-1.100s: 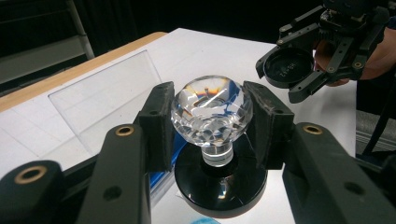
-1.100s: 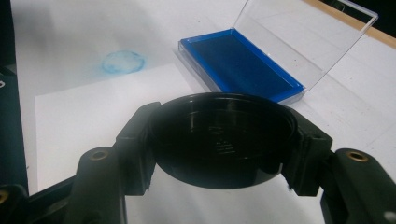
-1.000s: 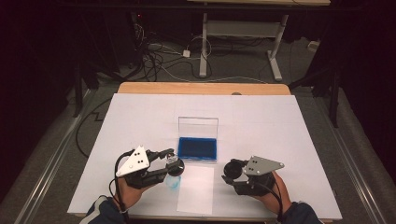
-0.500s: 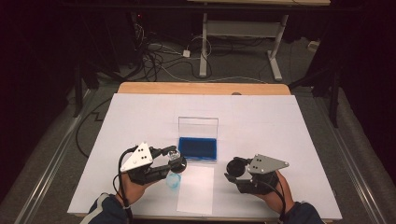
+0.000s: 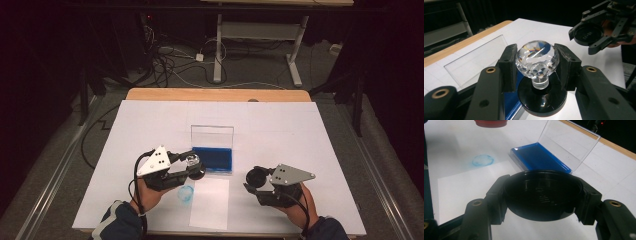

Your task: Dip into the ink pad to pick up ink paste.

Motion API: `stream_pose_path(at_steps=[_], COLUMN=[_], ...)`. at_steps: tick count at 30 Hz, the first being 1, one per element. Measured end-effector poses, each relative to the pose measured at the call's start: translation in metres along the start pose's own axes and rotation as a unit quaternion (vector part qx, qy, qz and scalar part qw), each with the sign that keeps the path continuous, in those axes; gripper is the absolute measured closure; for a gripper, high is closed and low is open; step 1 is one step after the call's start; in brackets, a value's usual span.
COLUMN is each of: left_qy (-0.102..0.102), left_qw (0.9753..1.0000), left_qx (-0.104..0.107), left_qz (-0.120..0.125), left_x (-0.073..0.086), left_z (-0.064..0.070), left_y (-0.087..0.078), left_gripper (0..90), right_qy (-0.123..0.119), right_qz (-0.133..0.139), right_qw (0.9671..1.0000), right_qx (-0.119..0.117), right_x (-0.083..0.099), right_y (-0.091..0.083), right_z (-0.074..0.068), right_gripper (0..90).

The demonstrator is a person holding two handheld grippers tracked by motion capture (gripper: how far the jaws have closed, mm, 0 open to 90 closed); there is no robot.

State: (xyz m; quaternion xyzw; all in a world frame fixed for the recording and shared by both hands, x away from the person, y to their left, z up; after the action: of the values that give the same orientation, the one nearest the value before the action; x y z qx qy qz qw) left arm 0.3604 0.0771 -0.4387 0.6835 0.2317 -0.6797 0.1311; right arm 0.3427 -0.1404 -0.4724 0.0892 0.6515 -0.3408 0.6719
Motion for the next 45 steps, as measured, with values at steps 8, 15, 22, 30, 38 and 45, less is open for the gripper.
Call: stream_pose_path(at_steps=[8,15,22,30,38,45], left_qy=[-0.001,0.007,0.003,0.008,0.002,0.006], left_qw=[1.0000,0.9996,0.9990,0.9979,0.9974,0.9974], left_qx=[0.008,0.019,0.018,0.007,0.008,-0.001], left_qz=[0.002,-0.021,-0.040,-0.064,-0.072,-0.072], left_x=[-0.003,0.009,0.023,0.041,0.052,0.062], left_z=[-0.012,-0.022,-0.039,-0.056,-0.060,-0.054], left_y=[0.019,0.041,0.064,0.081,0.086,0.087], left_gripper=[54.3,54.3,54.3,54.3,54.2,54.1], right_qy=[-0.001,0.001,-0.002,-0.001,-0.003,-0.009], right_qz=[0.002,-0.009,-0.009,-0.020,-0.026,-0.026], right_qw=[1.0000,0.9999,1.0000,0.9997,0.9993,0.9995], right_qx=[0.000,0.004,0.000,-0.015,-0.027,-0.018], right_x=[-0.001,0.002,0.002,0.006,0.007,0.005], right_y=[-0.001,0.001,0.002,0.004,0.006,0.004], right_z=[0.000,0.000,-0.001,-0.004,-0.006,-0.004], right_gripper=[38.4,38.4,38.4,38.3,38.3,38.3])
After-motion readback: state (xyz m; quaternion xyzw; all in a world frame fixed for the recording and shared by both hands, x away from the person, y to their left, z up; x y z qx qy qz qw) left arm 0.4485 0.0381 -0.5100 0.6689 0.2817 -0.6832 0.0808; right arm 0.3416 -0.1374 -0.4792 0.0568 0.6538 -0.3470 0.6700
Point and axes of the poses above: each handheld gripper's, and its own axes: y roughly forward along the jaws, x roughly out of its underside, z roughly to its right, the point moved 9 cm from there along y, roughly forward along the jaws, and after that the axes turned 11 degrees about z, right-handed, at the moved point
